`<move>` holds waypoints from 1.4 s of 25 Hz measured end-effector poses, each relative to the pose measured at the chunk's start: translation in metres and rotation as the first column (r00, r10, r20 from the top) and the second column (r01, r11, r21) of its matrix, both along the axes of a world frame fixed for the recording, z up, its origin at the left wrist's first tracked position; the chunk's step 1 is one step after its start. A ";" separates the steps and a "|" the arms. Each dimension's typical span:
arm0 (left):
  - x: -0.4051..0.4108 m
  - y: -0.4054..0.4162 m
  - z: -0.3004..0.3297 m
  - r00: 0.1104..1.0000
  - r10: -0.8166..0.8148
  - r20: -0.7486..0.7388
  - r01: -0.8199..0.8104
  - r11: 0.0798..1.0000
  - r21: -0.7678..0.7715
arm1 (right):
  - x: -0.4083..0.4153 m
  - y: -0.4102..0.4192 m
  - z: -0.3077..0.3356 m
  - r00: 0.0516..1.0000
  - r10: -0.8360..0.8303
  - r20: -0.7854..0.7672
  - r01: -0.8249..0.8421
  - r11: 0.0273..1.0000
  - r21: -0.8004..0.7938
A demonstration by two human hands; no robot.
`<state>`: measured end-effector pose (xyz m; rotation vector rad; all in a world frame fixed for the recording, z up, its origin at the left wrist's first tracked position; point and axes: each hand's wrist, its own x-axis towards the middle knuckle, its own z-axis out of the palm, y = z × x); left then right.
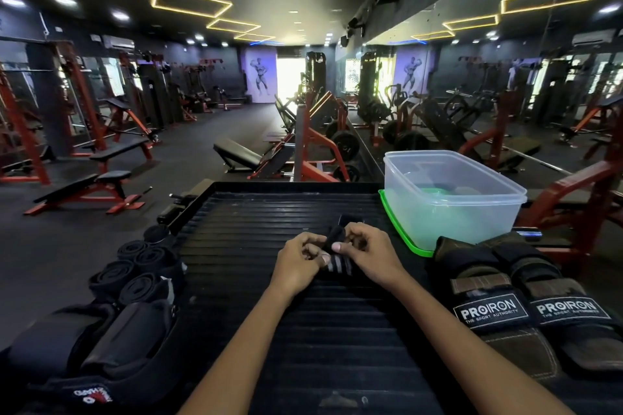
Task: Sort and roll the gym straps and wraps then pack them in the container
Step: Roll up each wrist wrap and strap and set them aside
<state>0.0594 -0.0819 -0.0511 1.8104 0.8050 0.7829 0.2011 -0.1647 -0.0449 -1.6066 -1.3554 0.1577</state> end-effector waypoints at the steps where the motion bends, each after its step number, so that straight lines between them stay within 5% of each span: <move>1: 0.000 0.000 0.001 1.000 -0.009 -0.003 0.009 1.000 0.029 | 0.000 0.001 0.000 1.000 -0.028 -0.006 0.028 0.999 0.023; 3: -0.002 -0.001 0.002 0.999 -0.024 -0.034 0.026 0.997 0.072 | -0.001 0.005 -0.001 0.996 -0.082 -0.034 0.084 0.995 0.062; 7: -0.006 -0.003 0.000 0.974 -0.116 -0.196 0.146 0.978 0.148 | 0.023 0.006 -0.002 0.877 -0.293 -0.381 0.376 0.912 0.164; 11: -0.005 -0.007 0.002 0.932 -0.150 -0.330 0.229 0.950 0.214 | 0.037 -0.004 -0.001 0.850 -0.459 -0.258 0.509 0.843 0.177; 16: -0.009 -0.008 0.004 0.865 -0.203 -0.459 0.368 0.878 0.305 | 0.030 -0.002 0.002 0.877 -0.446 -0.178 0.469 0.875 0.122; 21: -0.009 -0.009 0.005 0.863 -0.233 -0.448 0.404 0.851 0.335 | 0.030 -0.005 0.002 0.973 -0.123 -0.194 0.122 0.992 -0.016; 25: -0.009 -0.011 0.006 0.873 -0.277 -0.402 0.414 0.855 0.311 | 0.033 -0.004 -0.005 0.978 -0.208 -0.016 0.203 0.968 -0.146; 28: -0.010 -0.012 0.010 0.840 -0.359 -0.406 0.481 0.839 0.254 | 0.030 -0.002 -0.009 0.993 -0.120 0.007 0.118 0.965 -0.235; 35: -0.008 -0.014 0.010 0.758 -0.441 -0.480 0.575 0.799 0.174 | 0.035 0.025 0.012 0.968 -0.220 -0.117 0.196 0.963 -0.186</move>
